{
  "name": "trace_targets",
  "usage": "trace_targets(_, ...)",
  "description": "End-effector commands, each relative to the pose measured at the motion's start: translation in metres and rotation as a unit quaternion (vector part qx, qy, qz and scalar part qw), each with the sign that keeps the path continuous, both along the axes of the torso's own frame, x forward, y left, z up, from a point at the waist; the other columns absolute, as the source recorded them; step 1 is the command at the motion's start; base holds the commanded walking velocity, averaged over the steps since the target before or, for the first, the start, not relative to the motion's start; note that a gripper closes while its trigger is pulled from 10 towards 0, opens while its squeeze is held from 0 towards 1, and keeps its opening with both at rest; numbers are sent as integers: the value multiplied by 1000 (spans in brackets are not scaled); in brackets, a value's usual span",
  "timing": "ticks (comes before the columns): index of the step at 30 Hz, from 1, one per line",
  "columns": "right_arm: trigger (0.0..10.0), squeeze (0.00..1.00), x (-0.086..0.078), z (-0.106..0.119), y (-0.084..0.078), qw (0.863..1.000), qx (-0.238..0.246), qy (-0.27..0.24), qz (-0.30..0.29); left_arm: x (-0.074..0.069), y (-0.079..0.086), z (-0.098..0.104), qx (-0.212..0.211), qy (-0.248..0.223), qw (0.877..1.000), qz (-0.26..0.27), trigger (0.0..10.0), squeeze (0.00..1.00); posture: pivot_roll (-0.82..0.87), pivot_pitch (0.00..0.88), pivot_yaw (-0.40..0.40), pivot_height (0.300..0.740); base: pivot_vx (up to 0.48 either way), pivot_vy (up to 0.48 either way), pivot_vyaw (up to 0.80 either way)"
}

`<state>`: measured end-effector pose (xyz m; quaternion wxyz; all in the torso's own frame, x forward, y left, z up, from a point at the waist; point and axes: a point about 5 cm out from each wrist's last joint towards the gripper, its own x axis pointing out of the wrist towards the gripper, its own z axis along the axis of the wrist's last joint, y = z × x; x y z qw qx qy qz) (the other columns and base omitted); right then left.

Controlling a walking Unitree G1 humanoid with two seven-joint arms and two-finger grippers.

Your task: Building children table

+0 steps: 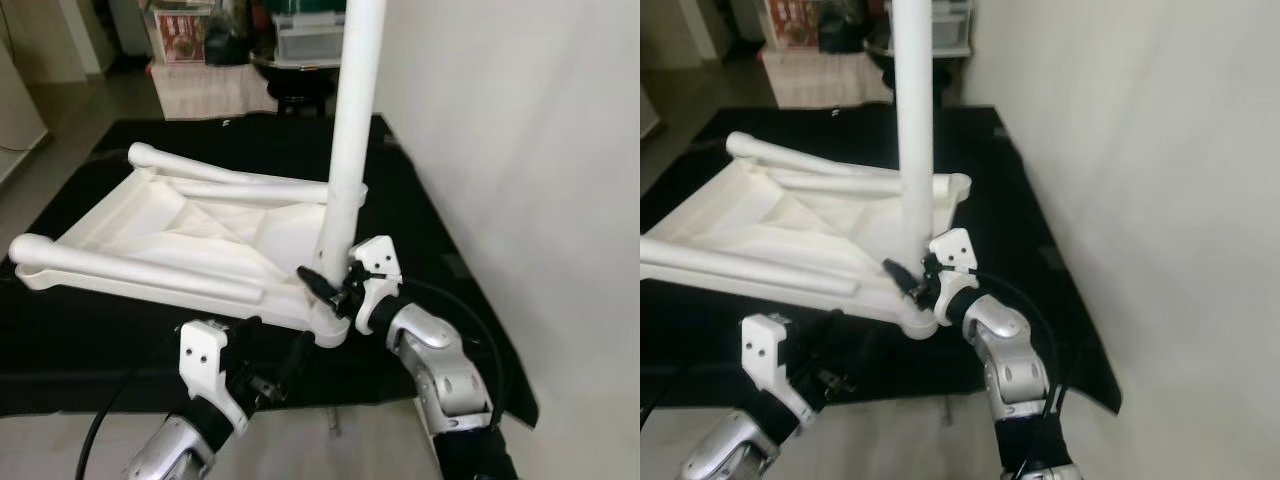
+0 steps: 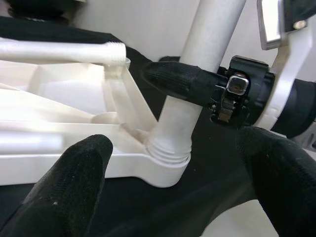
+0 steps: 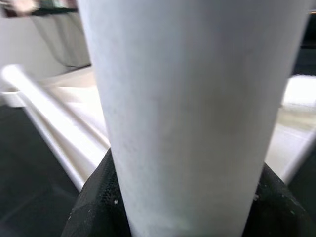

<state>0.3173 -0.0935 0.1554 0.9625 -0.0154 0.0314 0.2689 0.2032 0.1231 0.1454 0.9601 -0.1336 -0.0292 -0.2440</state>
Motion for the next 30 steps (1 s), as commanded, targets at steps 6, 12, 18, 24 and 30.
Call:
trace_targets(6, 2902, 0, 9, -16, -9, 998, -10, 63, -31, 3, 4, -6, 14, 12, 1000, 6, 10000, 0, 12, 86, -21, 740, 0, 0, 0)
trace_targets(12, 10000, 1000, 10, 1, 19, 995, 27, 55, 79, 3, 5, -5, 13, 10, 1000, 12, 10000, 0, 18, 83, -21, 740, 0, 0, 0)
trace_targets(18, 10000, 1000, 10, 22, 30, 958, -7, 4, 288, 3, 3, -6, 12, 11, 1000, 7, 10000, 0, 28, 85, -23, 740, 0, 0, 0)
trace_targets(24, 10000, 0, 20, 30, 18, 905, -79, 10, 417, 2, 1, -5, 10, 12, 1000, 6, 10000, 0, 40, 88, -26, 740, 0, 0, 0)
trace_targets(30, 2392, 0, 40, 46, 23, 906, -73, -5, 416, 0, 0, -5, 9, 13, 1000, 6, 10000, 0, 47, 95, -28, 740, 0, 0, 0)
